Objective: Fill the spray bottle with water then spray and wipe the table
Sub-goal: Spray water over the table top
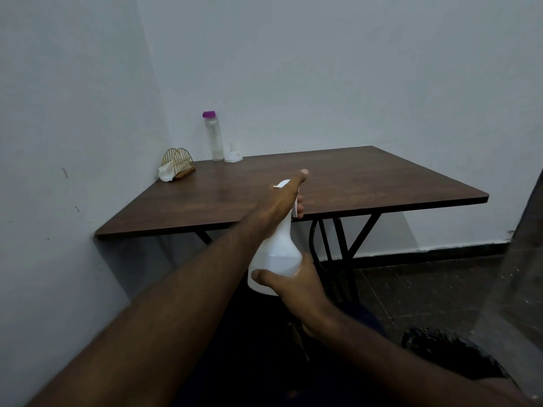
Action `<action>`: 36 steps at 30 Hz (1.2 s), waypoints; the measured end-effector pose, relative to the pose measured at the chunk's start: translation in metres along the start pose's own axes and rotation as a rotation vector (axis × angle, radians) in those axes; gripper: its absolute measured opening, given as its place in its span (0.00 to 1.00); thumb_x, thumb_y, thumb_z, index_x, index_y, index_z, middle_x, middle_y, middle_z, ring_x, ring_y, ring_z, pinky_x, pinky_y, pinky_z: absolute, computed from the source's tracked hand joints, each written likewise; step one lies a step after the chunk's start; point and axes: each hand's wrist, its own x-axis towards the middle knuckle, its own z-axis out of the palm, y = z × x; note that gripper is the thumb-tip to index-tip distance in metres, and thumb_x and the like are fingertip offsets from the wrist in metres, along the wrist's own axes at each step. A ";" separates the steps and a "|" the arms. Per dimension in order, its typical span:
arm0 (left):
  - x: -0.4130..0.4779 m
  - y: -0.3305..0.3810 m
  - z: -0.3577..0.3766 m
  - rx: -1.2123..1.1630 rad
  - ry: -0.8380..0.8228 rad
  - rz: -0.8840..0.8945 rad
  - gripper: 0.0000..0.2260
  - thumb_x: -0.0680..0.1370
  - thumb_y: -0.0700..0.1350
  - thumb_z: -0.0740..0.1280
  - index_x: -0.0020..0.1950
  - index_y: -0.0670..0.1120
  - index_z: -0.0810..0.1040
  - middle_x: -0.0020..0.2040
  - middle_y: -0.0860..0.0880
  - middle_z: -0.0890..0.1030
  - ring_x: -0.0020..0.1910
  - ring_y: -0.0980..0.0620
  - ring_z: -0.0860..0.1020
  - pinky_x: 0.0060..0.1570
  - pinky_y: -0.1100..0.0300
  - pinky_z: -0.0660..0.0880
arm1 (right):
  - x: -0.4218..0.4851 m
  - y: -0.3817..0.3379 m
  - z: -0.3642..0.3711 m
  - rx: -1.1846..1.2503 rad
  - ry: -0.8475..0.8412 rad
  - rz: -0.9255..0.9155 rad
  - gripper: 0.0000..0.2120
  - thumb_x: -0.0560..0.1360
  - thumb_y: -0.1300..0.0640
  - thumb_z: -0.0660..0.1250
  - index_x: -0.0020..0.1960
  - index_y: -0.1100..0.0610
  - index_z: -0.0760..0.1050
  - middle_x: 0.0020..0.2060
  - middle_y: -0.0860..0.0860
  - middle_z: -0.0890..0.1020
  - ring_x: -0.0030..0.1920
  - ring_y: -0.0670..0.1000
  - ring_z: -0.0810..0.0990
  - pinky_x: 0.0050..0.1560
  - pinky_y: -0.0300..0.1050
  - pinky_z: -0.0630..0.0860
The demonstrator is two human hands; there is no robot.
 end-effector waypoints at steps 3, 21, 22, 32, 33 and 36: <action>-0.003 0.002 0.000 0.011 0.041 -0.005 0.30 0.76 0.70 0.55 0.57 0.46 0.78 0.40 0.46 0.76 0.39 0.50 0.77 0.39 0.56 0.81 | -0.005 -0.001 0.001 -0.003 -0.003 -0.002 0.42 0.54 0.47 0.83 0.65 0.51 0.70 0.55 0.50 0.82 0.53 0.49 0.84 0.48 0.50 0.84; 0.004 0.004 0.007 0.076 0.021 0.035 0.33 0.77 0.70 0.51 0.53 0.43 0.79 0.43 0.40 0.80 0.42 0.51 0.80 0.42 0.57 0.78 | -0.002 -0.005 -0.006 0.015 0.008 0.020 0.42 0.56 0.49 0.83 0.65 0.50 0.68 0.56 0.50 0.80 0.53 0.50 0.83 0.47 0.50 0.84; 0.003 0.005 0.008 0.048 0.039 0.032 0.30 0.77 0.69 0.53 0.55 0.45 0.79 0.42 0.42 0.79 0.40 0.51 0.80 0.42 0.56 0.79 | -0.001 -0.005 -0.006 0.010 0.005 0.012 0.42 0.56 0.48 0.83 0.65 0.50 0.68 0.56 0.50 0.81 0.53 0.50 0.83 0.46 0.50 0.84; 0.002 0.000 0.008 0.047 0.034 -0.015 0.27 0.78 0.67 0.55 0.58 0.46 0.78 0.48 0.38 0.81 0.41 0.49 0.80 0.41 0.55 0.81 | -0.006 -0.003 -0.003 0.028 -0.010 0.023 0.44 0.55 0.48 0.83 0.66 0.50 0.67 0.56 0.49 0.81 0.54 0.50 0.83 0.49 0.50 0.84; 0.001 0.000 0.008 0.052 0.022 -0.009 0.29 0.77 0.67 0.55 0.59 0.45 0.78 0.51 0.36 0.81 0.43 0.48 0.80 0.41 0.55 0.81 | -0.005 -0.002 -0.003 0.040 -0.008 0.030 0.44 0.54 0.48 0.83 0.66 0.50 0.67 0.56 0.49 0.81 0.54 0.50 0.83 0.49 0.50 0.84; 0.002 -0.003 0.006 0.066 0.014 -0.006 0.30 0.76 0.69 0.56 0.59 0.46 0.79 0.54 0.37 0.82 0.47 0.47 0.82 0.47 0.56 0.80 | -0.004 -0.001 -0.003 0.040 -0.002 0.028 0.43 0.54 0.48 0.83 0.65 0.50 0.68 0.56 0.50 0.81 0.54 0.50 0.83 0.47 0.49 0.84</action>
